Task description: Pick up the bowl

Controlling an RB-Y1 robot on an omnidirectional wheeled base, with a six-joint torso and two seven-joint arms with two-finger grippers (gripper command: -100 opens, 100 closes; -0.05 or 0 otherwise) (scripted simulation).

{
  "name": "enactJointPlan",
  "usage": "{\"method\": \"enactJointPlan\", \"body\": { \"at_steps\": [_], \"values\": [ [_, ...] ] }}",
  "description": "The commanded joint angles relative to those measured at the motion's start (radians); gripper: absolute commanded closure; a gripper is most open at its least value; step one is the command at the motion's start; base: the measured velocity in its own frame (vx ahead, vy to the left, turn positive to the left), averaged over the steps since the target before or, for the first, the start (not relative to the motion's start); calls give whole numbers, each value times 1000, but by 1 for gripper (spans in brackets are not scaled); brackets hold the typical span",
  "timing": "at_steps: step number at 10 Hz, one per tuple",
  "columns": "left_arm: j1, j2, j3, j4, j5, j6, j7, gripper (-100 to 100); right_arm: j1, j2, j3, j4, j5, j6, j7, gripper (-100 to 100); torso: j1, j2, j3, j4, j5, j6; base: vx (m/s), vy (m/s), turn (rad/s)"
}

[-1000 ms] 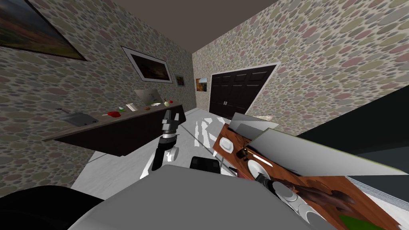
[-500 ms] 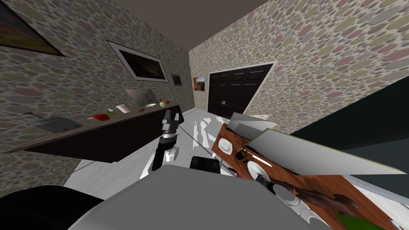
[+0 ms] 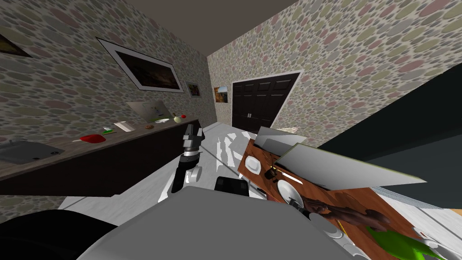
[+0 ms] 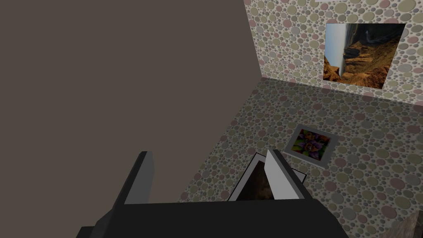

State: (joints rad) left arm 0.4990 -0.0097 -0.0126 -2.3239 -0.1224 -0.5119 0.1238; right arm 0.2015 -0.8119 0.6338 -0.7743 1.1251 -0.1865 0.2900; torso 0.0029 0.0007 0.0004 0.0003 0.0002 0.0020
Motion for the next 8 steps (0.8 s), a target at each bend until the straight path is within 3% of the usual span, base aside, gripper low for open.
{"method": "enactJointPlan", "body": {
  "at_steps": [1, 2, 8],
  "values": [
    [0, 0, 0, 0, 0, 0, 0, 0, 14, -2, 8, -21, -22, 12, 50, -100, 0, 0, 0, 0, 0, 0, 33, 65, -187],
    [0, 0, 0, 0, 0, 0, 0, 0, 14, -2, 8, -21, -22, 12, 74, -100, 1, 0, 0, 0, 1, -1, 0, 0, 0],
    [0, 0, 0, 0, 0, 0, 0, 0, 14, -2, 8, -21, -22, 12, 74, -100, -4, 1, 1, 0, 0, -1, -3, -5, 15]
  ]
}}
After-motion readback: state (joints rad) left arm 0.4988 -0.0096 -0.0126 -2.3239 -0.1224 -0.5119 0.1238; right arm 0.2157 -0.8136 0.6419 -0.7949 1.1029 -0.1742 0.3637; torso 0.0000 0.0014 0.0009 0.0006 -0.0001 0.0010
